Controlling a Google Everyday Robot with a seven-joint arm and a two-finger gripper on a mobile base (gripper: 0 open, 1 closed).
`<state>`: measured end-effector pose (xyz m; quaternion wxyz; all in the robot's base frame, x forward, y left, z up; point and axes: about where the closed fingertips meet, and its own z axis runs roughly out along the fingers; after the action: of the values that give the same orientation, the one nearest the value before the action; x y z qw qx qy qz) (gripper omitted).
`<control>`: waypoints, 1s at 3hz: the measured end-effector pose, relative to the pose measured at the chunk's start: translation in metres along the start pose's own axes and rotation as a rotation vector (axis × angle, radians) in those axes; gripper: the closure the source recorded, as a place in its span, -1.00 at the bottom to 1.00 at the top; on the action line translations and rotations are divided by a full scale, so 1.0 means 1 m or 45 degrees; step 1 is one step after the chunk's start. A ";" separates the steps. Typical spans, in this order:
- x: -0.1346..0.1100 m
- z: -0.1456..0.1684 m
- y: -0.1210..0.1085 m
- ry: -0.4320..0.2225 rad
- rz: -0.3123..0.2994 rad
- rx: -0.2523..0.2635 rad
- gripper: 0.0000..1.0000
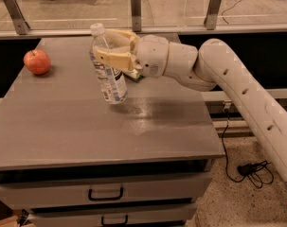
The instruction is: Place blue plastic bottle upright
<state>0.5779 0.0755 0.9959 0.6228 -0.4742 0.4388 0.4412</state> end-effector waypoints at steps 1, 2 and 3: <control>0.008 -0.007 0.005 0.007 -0.027 -0.051 1.00; 0.013 -0.016 0.007 -0.068 -0.036 -0.067 1.00; 0.011 -0.027 0.003 -0.158 -0.048 -0.054 1.00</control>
Offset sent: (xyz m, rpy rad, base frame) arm -0.0064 -0.0279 -0.0271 0.1193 -0.0664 0.0799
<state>0.5740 0.0510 0.9798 0.6469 -0.4672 0.3807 0.4672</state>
